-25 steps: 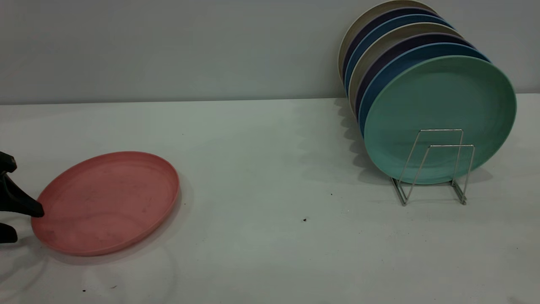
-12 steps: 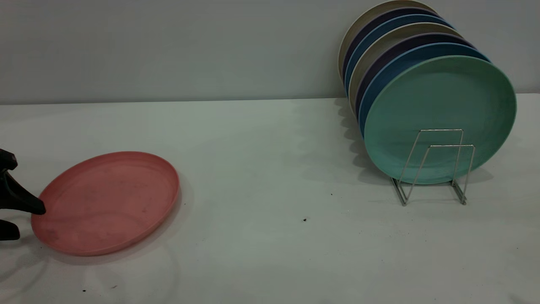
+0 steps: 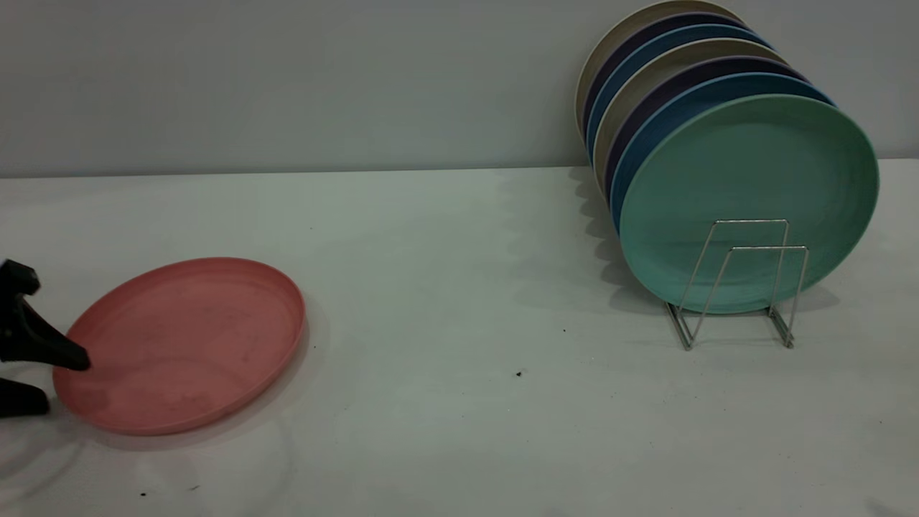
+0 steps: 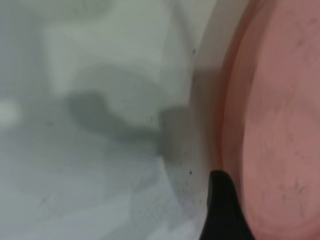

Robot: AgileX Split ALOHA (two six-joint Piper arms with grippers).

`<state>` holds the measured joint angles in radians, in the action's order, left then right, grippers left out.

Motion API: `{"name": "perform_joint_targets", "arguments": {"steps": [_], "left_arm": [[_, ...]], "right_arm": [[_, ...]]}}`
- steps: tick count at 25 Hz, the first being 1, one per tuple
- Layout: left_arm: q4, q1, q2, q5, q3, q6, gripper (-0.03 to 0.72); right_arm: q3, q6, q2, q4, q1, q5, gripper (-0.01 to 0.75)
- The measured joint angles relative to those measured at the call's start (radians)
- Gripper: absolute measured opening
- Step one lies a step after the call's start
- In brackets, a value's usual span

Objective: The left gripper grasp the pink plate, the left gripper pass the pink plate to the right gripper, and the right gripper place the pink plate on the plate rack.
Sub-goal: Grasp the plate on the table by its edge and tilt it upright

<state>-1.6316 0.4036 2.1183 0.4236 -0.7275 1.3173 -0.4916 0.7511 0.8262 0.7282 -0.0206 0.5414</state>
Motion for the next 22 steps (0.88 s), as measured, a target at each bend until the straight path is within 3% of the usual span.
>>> {"name": "perform_joint_targets", "arguments": {"steps": [11,15,18,20,22], "left_arm": [[-0.029,0.0,0.046,0.011,-0.02,0.044,0.465],[-0.033,0.0,0.083,0.018,-0.02,0.057,0.294],[-0.085,0.0,0.098,0.023,-0.02,0.113,0.086],[-0.119,0.0,0.099,0.031,-0.025,0.155,0.029],[-0.126,0.0,0.102,0.052,-0.037,0.176,0.019]], "right_arm": [[0.0,0.0,0.0,0.0,0.0,0.0,0.527],[0.0,0.0,0.0,0.0,0.0,0.0,0.527],[0.0,0.0,0.0,0.001,0.0,0.001,0.527],[0.0,0.0,0.0,0.004,0.0,0.007,0.527],[0.0,0.0,0.0,0.013,0.0,0.017,0.527]]}}
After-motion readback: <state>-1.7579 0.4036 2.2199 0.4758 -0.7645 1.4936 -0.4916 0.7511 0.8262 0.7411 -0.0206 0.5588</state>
